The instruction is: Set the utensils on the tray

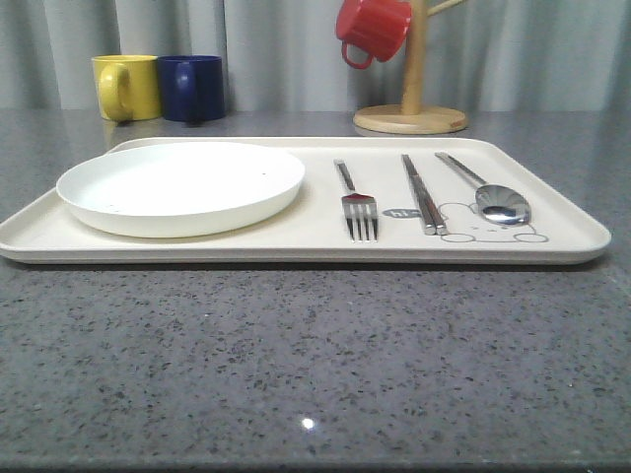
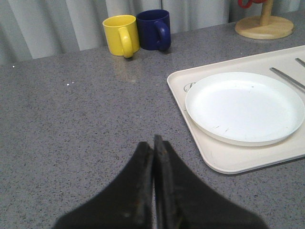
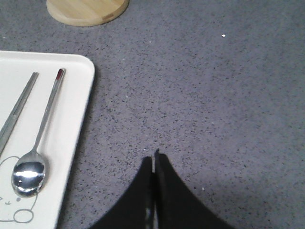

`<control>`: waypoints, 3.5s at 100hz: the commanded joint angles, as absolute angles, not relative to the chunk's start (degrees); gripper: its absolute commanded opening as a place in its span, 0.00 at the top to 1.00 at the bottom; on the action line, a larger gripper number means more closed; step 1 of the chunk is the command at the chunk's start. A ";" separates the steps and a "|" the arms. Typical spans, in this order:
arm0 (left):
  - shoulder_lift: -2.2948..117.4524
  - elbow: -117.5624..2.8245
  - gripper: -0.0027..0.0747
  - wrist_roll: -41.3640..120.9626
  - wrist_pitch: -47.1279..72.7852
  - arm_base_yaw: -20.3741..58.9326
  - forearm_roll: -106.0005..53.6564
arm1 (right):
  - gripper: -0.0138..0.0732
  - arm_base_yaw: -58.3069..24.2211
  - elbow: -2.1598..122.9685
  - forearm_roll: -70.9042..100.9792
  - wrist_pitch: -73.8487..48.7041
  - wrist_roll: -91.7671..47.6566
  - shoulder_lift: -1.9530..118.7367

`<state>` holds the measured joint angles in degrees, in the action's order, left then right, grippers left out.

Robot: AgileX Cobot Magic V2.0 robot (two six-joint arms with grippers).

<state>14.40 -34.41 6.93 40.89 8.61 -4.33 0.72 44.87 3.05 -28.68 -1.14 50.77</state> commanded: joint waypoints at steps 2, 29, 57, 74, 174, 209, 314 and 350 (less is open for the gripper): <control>15.05 -35.81 0.99 6.48 36.54 9.11 -4.64 | 0.92 1.44 43.63 2.50 -21.98 -1.58 46.97; 15.05 -35.81 0.99 6.48 36.54 9.11 -4.64 | 0.92 1.44 35.13 2.23 -15.59 -1.58 37.05; 15.05 -35.81 0.99 6.48 36.54 9.11 -4.64 | 0.92 1.44 32.38 1.78 -16.61 -1.58 29.02; 15.05 -35.81 0.99 6.48 36.54 9.11 -4.64 | 0.92 1.44 30.43 1.44 -15.85 -1.58 23.49; 15.05 -35.81 0.99 6.48 36.54 9.11 -4.64 | 0.92 1.49 -1.63 -8.44 3.70 8.39 -1.68; 15.05 -35.81 0.99 6.48 36.54 9.11 -4.64 | 0.92 1.42 -1.58 -8.24 5.48 8.39 -1.68; 10.56 -20.11 0.99 -1.35 12.65 5.31 2.59 | 0.92 1.42 -1.58 -8.24 5.48 8.39 -1.68; -2.64 -1.29 0.99 -4.99 6.70 0.72 3.39 | 0.92 1.42 -1.58 -8.24 5.48 8.39 -1.68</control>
